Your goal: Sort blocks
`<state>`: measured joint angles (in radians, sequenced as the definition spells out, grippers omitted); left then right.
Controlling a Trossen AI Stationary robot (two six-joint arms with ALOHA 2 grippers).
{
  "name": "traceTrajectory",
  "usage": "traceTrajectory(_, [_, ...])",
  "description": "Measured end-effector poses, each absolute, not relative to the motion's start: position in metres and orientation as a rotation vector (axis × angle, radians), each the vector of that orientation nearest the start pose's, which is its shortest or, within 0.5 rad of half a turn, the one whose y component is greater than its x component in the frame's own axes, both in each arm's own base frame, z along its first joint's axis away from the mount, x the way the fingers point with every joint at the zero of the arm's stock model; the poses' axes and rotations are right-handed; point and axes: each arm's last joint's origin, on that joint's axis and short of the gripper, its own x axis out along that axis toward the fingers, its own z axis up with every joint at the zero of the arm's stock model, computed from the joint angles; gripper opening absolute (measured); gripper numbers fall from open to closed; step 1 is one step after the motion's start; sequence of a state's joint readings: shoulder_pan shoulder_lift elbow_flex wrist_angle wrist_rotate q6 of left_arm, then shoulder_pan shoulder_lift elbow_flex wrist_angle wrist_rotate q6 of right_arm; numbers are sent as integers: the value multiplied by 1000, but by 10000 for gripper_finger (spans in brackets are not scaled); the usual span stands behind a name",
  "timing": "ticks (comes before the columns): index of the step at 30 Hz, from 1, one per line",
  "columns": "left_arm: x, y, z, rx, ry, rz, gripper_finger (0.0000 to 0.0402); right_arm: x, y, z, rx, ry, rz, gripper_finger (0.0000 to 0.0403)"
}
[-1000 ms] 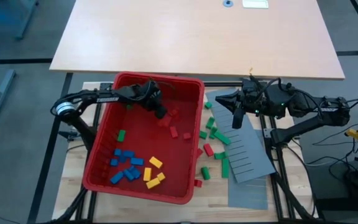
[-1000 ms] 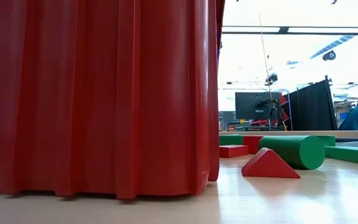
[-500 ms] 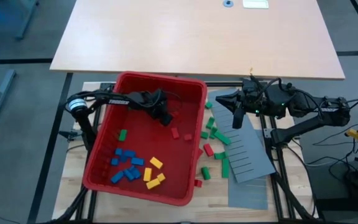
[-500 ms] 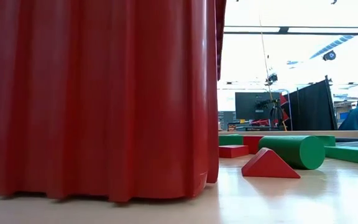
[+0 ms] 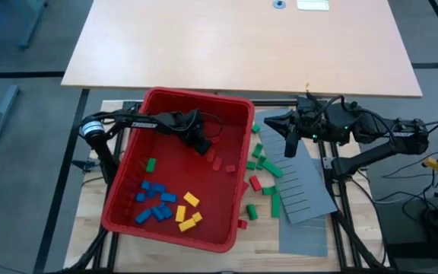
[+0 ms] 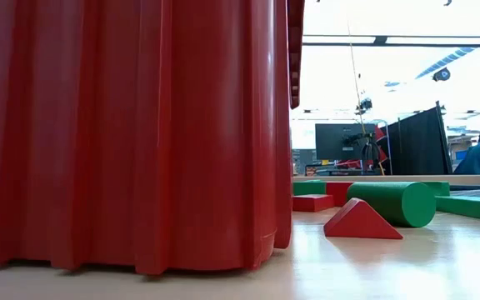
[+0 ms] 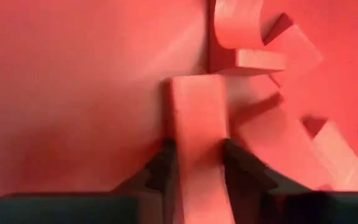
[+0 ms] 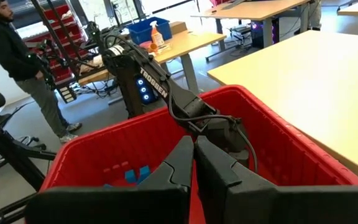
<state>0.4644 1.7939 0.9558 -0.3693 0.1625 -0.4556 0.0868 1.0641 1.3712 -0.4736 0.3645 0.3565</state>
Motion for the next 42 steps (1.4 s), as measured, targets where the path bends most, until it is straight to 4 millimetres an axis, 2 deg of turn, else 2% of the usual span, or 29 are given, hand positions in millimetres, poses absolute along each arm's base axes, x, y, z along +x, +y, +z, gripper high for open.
traceTrajectory(2, [288, 139, 130, -761, 1096, 526, 64, 201, 7, 450, 316, 112, -304, 0])
traceTrajectory(9, [285, 137, 137, -718, 1101, 484, 26, 201, 7, 450, 308, 114, -306, 0])
traceTrajectory(14, [283, 133, 145, -721, 1086, 406, 33, 201, 7, 450, 301, 116, -307, 0])
traceTrajectory(19, [287, 120, 146, -702, 1108, 348, 85, 201, 7, 450, 298, 116, -307, 0])
traceTrajectory(27, [301, 80, 149, -609, 1135, 240, 216, 201, 7, 449, 295, 122, -309, 0])
traceTrajectory(30, [305, 67, 147, -538, 1150, 273, 252, 201, 6, 449, 293, 122, -316, 0])
traceTrajectory(33, [305, 59, 143, -500, 1159, 345, 267, 201, 5, 449, 293, 122, -323, 0])
traceTrajectory(38, [306, 58, 136, -542, 1172, 419, 250, 201, 5, 449, 294, 122, -323, 0])
traceTrajectory(42, [306, 58, 133, -550, 1184, 452, 193, 201, 5, 449, 297, 121, -322, 0])
